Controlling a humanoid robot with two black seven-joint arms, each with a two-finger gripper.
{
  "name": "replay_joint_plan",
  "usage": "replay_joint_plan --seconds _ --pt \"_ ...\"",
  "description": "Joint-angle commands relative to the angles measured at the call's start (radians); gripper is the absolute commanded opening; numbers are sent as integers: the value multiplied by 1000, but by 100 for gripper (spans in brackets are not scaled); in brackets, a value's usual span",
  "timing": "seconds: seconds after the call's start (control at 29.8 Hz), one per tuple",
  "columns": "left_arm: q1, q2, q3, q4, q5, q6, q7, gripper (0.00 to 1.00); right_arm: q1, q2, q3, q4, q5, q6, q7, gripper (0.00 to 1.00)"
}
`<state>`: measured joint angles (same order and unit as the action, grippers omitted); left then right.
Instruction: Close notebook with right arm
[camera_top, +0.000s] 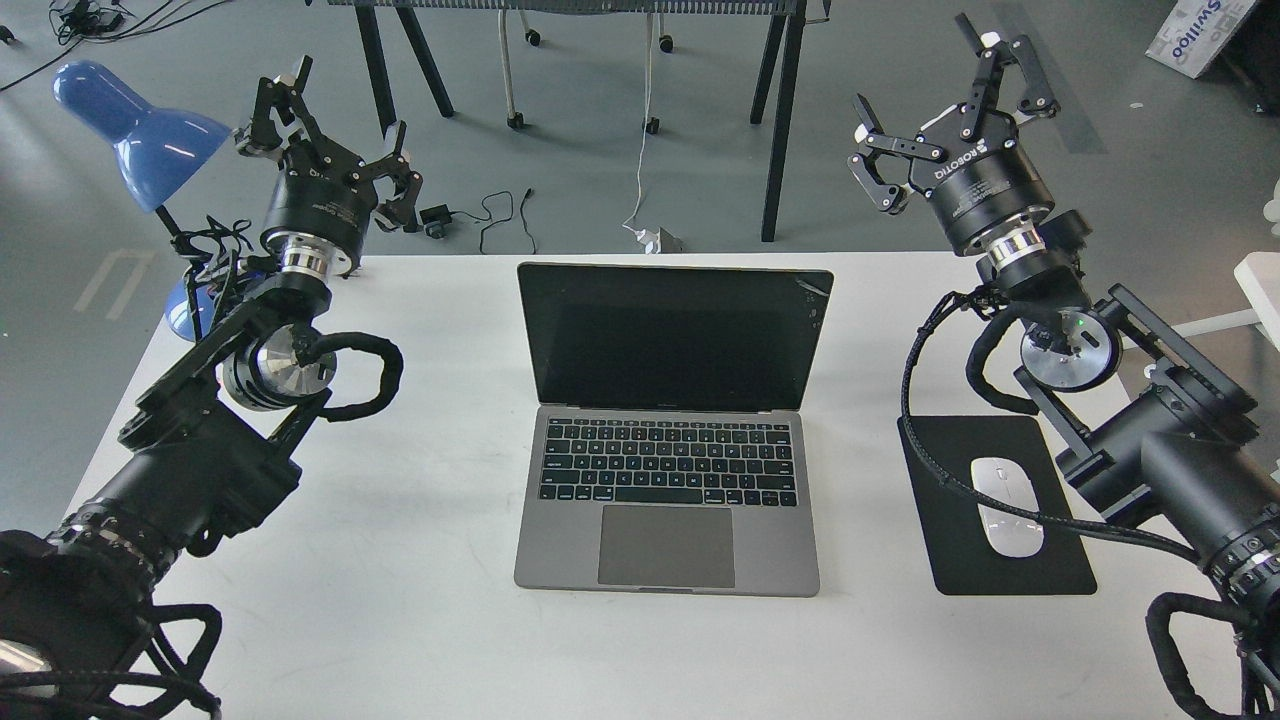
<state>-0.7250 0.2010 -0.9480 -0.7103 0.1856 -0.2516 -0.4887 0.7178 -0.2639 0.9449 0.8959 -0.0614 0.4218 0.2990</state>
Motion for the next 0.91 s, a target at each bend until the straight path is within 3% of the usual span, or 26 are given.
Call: replay_joint_plan --seconds 0.0,0.6,0.87 --pt "-1 0 0 -1 0 3 0 100 0 0 -1 0 0 0 -1 100" --pt "-1 -2 0 -1 0 2 0 100 11 -3 -9 -3 -8 -6 -1 100" --pt "-1 -2 0 -1 0 2 0 100 84 -66 -162 -3 -140 -54 -9 100"
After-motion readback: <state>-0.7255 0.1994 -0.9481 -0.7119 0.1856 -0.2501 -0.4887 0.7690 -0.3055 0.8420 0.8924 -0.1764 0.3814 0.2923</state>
